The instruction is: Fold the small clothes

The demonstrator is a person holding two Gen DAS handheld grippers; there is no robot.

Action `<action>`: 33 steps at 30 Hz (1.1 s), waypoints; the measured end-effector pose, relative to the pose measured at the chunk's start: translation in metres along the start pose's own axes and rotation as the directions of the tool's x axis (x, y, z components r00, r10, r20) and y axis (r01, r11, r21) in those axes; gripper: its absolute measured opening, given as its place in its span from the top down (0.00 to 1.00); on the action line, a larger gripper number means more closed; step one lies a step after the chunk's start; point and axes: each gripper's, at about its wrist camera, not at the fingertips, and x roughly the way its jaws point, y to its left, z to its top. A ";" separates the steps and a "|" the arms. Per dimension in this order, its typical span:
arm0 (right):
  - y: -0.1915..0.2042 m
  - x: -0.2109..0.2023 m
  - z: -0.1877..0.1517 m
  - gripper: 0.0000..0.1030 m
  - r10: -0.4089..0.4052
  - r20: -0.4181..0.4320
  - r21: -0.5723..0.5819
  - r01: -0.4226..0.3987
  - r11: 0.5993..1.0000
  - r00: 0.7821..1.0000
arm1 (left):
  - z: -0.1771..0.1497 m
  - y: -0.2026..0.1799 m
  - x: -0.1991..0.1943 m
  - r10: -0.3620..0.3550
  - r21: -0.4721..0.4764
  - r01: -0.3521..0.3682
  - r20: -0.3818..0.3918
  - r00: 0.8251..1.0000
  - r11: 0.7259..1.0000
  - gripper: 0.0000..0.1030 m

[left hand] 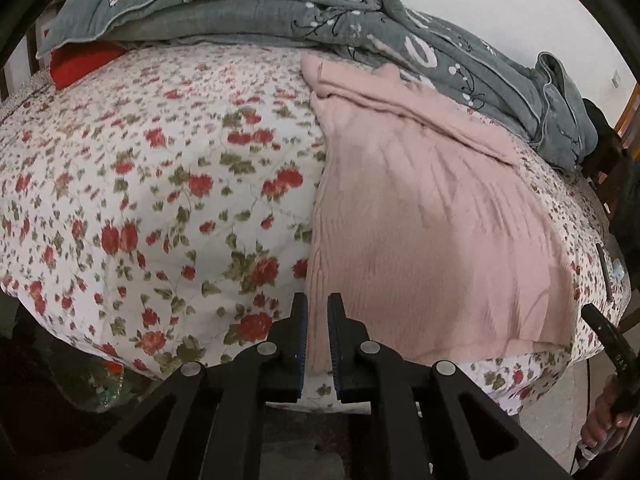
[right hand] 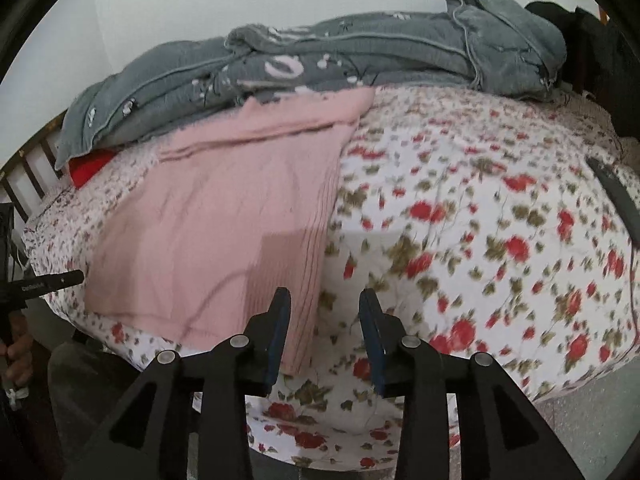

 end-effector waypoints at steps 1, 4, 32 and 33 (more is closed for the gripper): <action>0.000 -0.002 0.003 0.59 -0.002 0.005 -0.005 0.002 1.000 1.000 | 0.003 -0.001 -0.002 0.001 0.001 -0.001 0.007 1.000 1.000 0.88; 0.000 -0.007 0.021 0.55 -0.008 0.032 -0.029 0.009 1.000 0.999 | 0.015 -0.006 -0.009 -0.009 0.000 0.009 0.036 0.999 1.000 0.57; -0.009 0.188 0.257 0.47 -0.089 0.140 -0.059 0.098 0.993 0.986 | 0.238 -0.018 0.140 0.032 -0.032 -0.027 0.151 0.988 0.999 0.44; -0.009 0.196 0.259 0.47 -0.092 0.136 -0.061 0.101 0.993 0.986 | 0.241 -0.017 0.148 0.041 -0.028 -0.037 0.146 0.988 0.999 0.44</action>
